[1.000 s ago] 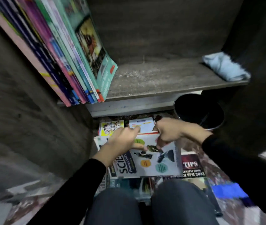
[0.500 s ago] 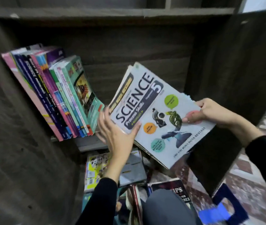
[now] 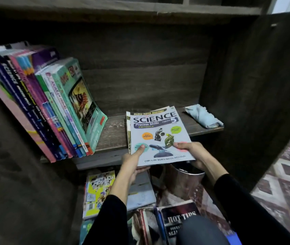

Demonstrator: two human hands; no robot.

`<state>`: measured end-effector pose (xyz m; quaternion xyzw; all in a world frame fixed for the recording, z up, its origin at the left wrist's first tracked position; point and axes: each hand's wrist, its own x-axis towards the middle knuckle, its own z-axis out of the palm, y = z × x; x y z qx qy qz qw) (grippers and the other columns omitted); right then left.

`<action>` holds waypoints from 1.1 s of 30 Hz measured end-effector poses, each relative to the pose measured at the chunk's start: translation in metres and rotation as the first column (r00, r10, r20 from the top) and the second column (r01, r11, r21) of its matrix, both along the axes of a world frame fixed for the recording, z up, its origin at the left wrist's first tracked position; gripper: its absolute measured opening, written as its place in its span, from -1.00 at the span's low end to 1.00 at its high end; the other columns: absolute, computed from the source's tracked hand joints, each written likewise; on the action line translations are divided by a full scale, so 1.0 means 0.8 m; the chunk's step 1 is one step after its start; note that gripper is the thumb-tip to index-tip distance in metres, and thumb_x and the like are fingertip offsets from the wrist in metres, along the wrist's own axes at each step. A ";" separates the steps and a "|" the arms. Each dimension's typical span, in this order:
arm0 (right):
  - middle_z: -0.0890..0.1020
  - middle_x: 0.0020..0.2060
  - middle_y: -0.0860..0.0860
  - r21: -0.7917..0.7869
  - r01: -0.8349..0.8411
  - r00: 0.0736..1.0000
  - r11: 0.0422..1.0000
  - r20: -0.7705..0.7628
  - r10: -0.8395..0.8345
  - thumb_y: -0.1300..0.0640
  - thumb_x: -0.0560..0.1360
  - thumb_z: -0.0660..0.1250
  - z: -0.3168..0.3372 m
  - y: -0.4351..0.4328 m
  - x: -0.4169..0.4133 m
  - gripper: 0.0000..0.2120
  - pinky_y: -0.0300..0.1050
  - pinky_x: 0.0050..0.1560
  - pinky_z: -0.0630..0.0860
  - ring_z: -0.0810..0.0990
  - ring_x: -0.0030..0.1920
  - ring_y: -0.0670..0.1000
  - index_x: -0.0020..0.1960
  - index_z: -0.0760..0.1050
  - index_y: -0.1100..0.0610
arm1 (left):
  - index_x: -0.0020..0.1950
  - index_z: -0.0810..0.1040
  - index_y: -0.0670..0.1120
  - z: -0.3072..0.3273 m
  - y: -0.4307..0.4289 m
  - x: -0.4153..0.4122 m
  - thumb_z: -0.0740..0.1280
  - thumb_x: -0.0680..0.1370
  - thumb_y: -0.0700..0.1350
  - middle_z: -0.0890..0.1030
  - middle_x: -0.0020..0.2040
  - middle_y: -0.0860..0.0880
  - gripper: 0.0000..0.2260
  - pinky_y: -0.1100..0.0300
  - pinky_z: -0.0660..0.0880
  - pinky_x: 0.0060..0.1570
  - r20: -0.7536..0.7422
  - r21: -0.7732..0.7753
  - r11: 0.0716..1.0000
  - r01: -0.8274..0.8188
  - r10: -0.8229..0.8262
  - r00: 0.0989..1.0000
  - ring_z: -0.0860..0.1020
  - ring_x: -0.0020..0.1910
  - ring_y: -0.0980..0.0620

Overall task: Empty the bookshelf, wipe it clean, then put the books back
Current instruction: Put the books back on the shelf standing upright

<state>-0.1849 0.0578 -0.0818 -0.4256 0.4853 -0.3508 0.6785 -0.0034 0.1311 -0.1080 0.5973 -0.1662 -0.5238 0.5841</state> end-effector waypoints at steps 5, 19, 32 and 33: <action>0.57 -0.56 0.03 0.030 0.007 0.985 1.000 -0.172 -0.002 0.23 0.40 0.45 -0.010 -0.006 0.009 -0.87 -0.38 -0.70 0.22 0.45 -0.67 -0.09 -0.16 0.54 0.27 | 0.15 0.54 -0.19 -0.006 -0.006 0.004 0.41 0.50 -0.03 0.65 -0.07 -0.13 -0.68 0.20 0.56 -0.48 0.006 0.023 0.999 -0.030 0.030 1.000 0.62 -0.26 -0.04; 0.56 0.23 0.05 -0.475 -0.863 0.301 0.173 -0.759 -0.578 -0.42 0.05 0.43 -0.043 0.023 0.042 0.03 0.15 0.16 0.48 0.52 0.26 0.15 0.41 0.35 0.05 | 0.12 0.53 -0.13 0.011 -0.007 0.000 0.34 0.55 -0.04 0.62 -0.17 -0.10 -0.78 0.21 0.55 -0.52 -0.008 -0.001 1.000 -0.012 0.012 1.000 0.58 -0.26 -0.02; 0.60 -0.34 0.00 -0.902 0.263 0.762 0.343 -0.024 -0.648 0.25 0.38 0.44 0.010 0.007 0.063 -0.75 -0.13 -0.26 0.45 0.48 -0.36 -0.10 0.06 0.62 0.18 | 0.35 0.41 -0.05 0.041 -0.019 -0.027 -0.10 0.58 0.27 0.49 0.33 -0.06 -0.43 0.04 0.34 0.11 0.163 -0.156 0.984 0.083 -0.058 0.985 0.47 0.19 -0.01; 0.57 -0.34 -0.05 -0.785 0.430 0.764 0.446 0.053 -0.643 0.20 0.41 0.47 0.017 0.006 0.063 -0.86 -0.14 -0.18 0.44 0.47 -0.32 -0.13 -0.04 0.61 0.19 | 0.41 0.35 -0.04 0.036 -0.023 -0.031 -0.08 0.56 0.30 0.45 0.36 -0.03 -0.40 0.02 0.32 0.16 0.187 -0.128 0.988 0.086 -0.061 0.980 0.43 0.26 -0.01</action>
